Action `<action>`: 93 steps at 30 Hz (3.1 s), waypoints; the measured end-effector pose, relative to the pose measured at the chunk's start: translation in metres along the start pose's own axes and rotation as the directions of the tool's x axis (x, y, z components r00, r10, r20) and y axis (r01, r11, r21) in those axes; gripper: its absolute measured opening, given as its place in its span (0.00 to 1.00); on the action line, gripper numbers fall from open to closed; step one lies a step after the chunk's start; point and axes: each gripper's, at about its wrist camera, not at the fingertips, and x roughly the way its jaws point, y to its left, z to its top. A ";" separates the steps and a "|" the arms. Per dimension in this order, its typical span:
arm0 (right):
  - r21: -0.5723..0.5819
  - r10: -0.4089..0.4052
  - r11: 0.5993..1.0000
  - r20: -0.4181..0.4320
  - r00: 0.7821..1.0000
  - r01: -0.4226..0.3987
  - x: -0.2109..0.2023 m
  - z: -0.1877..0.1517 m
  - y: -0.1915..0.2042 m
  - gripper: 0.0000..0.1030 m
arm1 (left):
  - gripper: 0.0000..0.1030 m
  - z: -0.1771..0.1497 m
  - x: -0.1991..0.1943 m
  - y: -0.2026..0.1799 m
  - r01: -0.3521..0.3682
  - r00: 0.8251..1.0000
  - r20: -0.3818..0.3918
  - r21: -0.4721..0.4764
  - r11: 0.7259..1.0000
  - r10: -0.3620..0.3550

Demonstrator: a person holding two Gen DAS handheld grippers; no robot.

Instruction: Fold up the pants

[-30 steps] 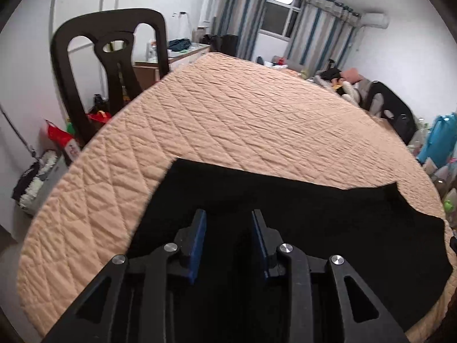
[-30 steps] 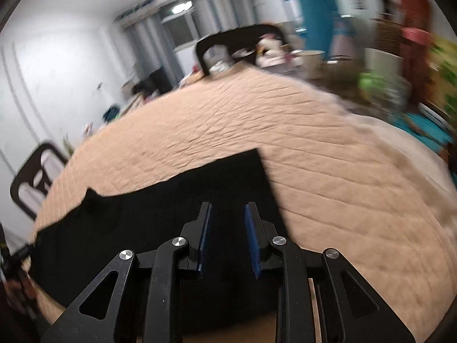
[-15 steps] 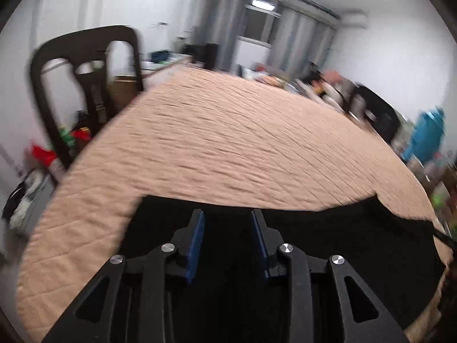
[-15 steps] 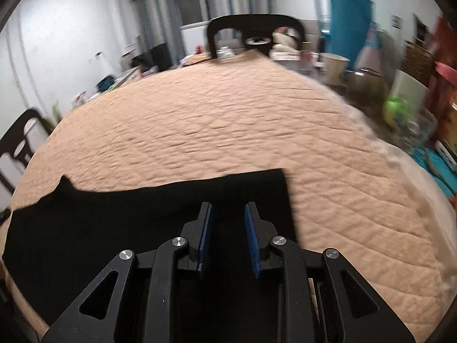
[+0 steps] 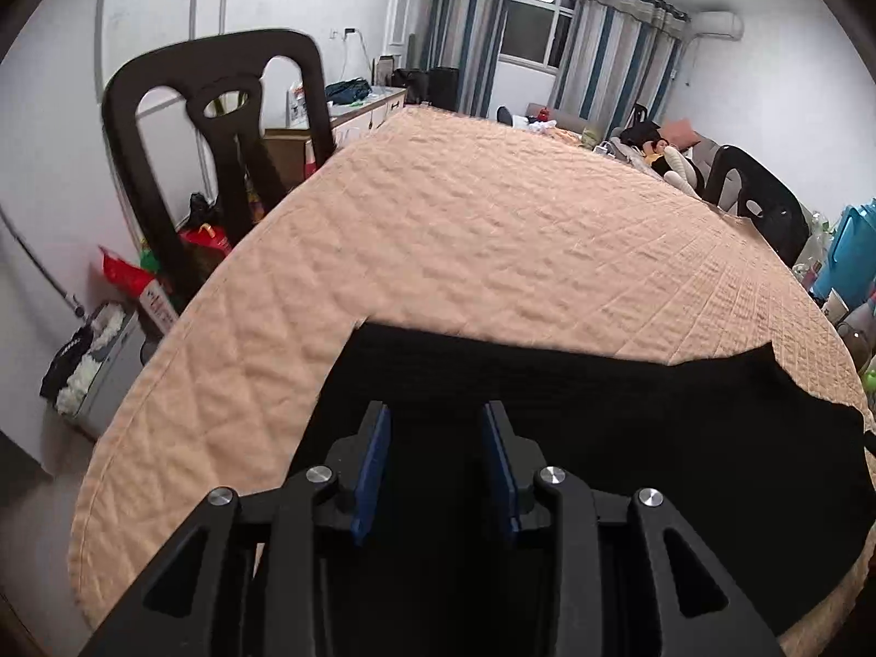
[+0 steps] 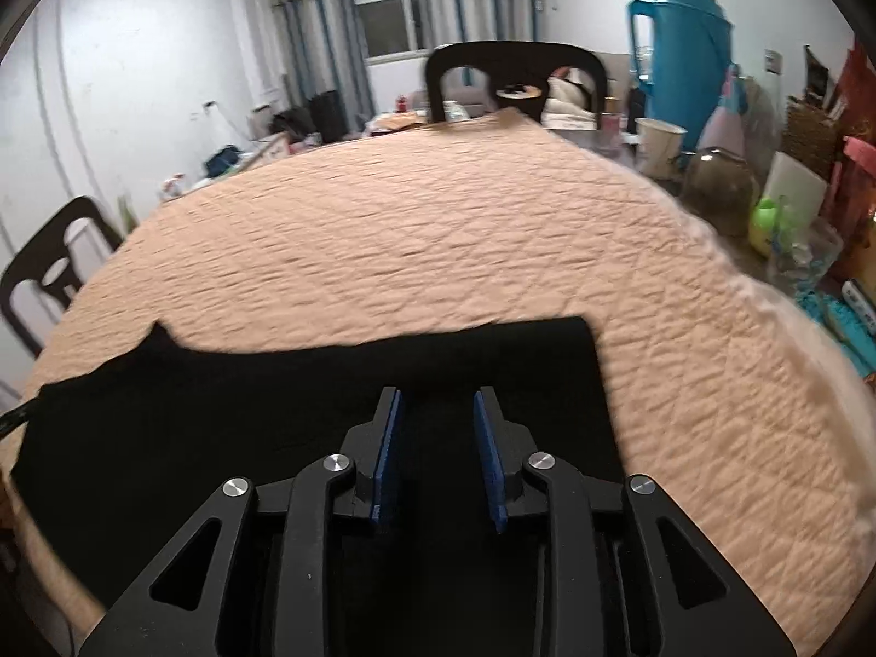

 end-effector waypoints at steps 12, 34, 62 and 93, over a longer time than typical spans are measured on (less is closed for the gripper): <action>-0.041 0.056 0.998 -0.017 0.998 -0.057 -0.007 -0.026 0.015 0.29 | 0.40 -0.017 -0.031 0.012 0.022 0.998 0.051 -0.046 0.999 -0.019; -0.113 0.257 0.960 -0.020 0.966 -0.257 0.008 -0.026 0.057 0.31 | 0.50 -0.063 -0.060 0.042 0.030 0.999 0.032 -0.261 0.965 -0.023; -0.059 0.300 0.953 0.039 0.953 -0.297 -0.004 -0.027 0.050 0.31 | 0.08 0.007 -0.052 -0.077 0.406 0.904 0.158 -0.031 0.914 -0.396; 0.081 0.578 0.813 -0.226 0.784 -0.576 0.063 -0.023 0.124 0.31 | 0.25 -0.002 -0.021 -0.099 0.484 0.871 0.051 0.077 0.872 -0.488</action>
